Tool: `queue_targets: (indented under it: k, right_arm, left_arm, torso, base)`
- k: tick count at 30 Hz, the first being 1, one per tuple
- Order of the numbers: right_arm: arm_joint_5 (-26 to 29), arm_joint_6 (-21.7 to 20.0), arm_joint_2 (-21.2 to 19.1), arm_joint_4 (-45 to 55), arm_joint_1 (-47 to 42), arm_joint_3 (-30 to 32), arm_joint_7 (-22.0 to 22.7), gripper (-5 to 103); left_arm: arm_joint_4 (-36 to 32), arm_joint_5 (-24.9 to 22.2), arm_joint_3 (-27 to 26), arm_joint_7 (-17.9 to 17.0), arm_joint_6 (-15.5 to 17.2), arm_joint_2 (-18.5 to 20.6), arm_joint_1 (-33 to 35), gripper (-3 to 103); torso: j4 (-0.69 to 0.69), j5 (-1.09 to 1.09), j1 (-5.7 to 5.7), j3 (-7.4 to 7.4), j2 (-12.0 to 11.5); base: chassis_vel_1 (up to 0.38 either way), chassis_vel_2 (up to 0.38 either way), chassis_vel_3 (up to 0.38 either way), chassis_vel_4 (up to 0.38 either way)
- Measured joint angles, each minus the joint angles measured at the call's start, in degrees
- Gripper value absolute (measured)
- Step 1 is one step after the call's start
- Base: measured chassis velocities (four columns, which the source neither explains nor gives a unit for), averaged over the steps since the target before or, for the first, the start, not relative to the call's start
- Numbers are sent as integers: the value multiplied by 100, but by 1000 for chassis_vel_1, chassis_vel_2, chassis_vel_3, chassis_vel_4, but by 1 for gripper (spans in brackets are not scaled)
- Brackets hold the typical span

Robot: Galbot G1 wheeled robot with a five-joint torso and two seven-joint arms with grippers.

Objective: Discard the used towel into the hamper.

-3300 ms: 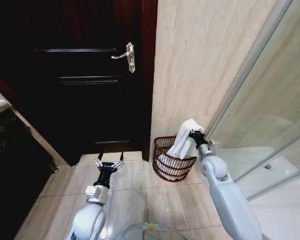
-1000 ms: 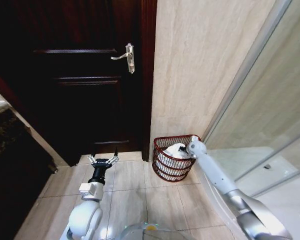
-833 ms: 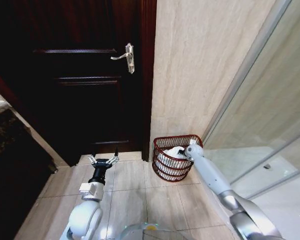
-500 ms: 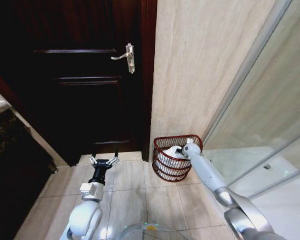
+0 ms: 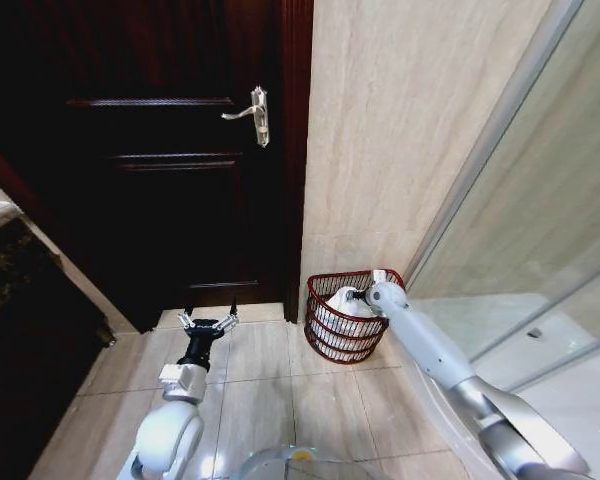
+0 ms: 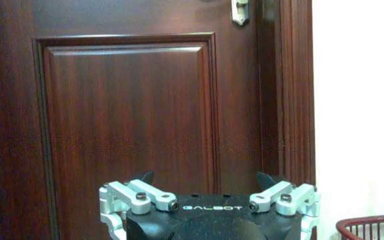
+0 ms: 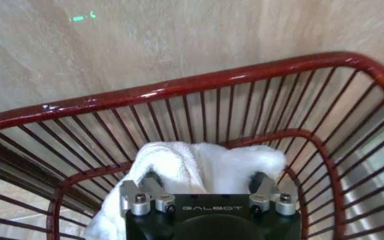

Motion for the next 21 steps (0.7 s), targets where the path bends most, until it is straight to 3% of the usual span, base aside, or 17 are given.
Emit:
queue_targets:
  k: [2, 7, 13, 21]
  right_arm:
    - [138, 1, -172, 231, -93, 66, 93, 93]
    - [288, 2, -511, 661, -285, 162, 140, 100]
    - [539, 7, -892, 1623, -723, 485, 378, 100]
    - [329, 12, -1093, 2360, -1227, 869, 446, 100]
  left_arm:
    - [3, 0, -7, 5, 1, -17, 11, 100]
    - [27, 1, 53, 20, 14, -28, -2, 100]
    - [76, 3, 137, 69, 43, -34, -14, 100]
    - [83, 6, 153, 117, 31, -30, 12, 100]
  torso:
    - [0, 0, 0, 0, 0]
    - [-1, 1, 0, 0, 0]
    - [0, 0, 0, 0, 0]
    - [0, 0, 0, 0, 0]
  base:
    - [0, 0, 0, 0]
    - [0, 0, 0, 0]
    - [0, 0, 0, 0]
    - [0, 0, 0, 0]
